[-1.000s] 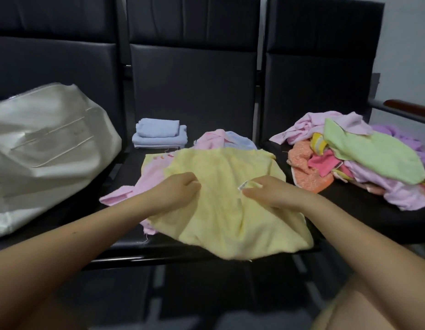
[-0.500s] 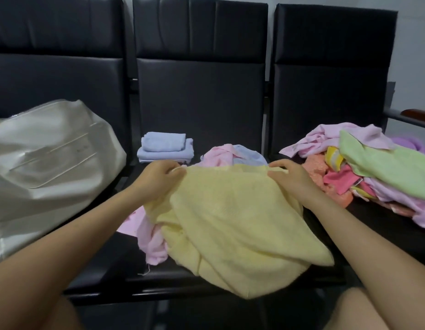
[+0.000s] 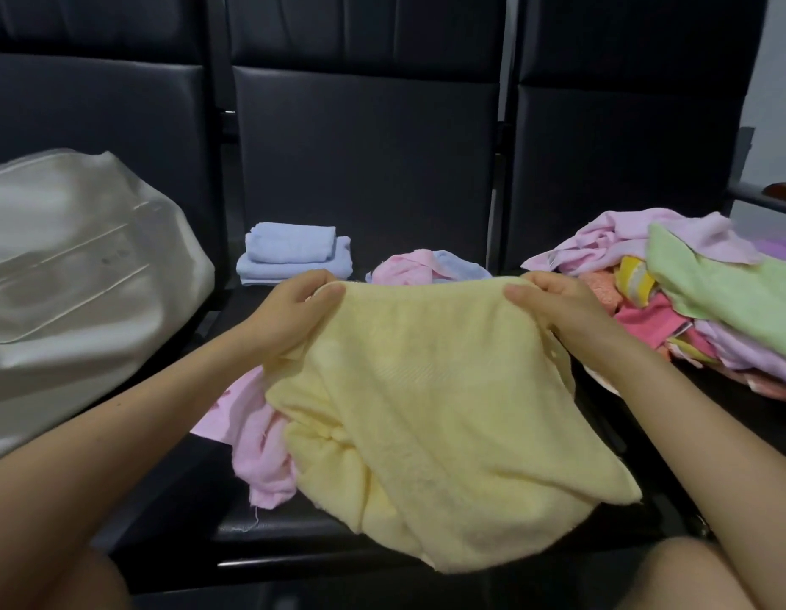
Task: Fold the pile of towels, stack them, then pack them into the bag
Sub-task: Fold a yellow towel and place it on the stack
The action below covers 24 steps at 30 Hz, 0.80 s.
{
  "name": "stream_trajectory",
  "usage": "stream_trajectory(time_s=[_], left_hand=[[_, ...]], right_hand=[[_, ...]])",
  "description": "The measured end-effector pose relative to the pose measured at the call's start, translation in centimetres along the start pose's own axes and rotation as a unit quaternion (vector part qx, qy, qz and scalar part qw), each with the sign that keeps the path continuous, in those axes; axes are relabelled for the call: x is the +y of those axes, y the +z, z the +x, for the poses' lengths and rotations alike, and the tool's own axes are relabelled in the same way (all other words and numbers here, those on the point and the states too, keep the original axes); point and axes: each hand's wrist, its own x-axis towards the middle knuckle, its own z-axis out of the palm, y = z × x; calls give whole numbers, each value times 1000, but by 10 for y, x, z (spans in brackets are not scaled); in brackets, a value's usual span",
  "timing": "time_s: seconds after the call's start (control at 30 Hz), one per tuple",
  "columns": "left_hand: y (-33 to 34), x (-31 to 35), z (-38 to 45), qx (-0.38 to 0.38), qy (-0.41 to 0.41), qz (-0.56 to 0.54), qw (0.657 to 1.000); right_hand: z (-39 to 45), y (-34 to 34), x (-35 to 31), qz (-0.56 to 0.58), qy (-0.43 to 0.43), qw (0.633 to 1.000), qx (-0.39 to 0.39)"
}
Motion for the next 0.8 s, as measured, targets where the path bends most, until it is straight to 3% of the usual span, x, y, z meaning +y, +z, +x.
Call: stream_trajectory(time_s=[0.07, 0.2, 0.27, 0.43, 0.57, 0.7, 0.8], left_hand=[[0, -1, -3, -54, -8, -9, 998], [-2, 0, -7, -89, 16, -13, 996], [-6, -2, -7, -95, 31, 3, 995], [-23, -17, -5, -153, 36, 179, 971], [-36, -24, -4, -144, -28, 153, 977], [-41, -31, -8, -174, -91, 122, 973], [-44, -28, -16, -184, -122, 111, 969]], right_hand=[[6, -1, 6, -15, 15, 1000, 0], [15, 3, 28, -186, -1, 983, -15], [16, 4, 32, -166, -15, 986, -23], [13, 2, 26, -146, -36, 987, -50], [9, -6, 21, -142, -39, 989, -31], [3, -14, 22, -149, 14, 986, -80], [-5, -19, 22, -146, 41, 986, -66]])
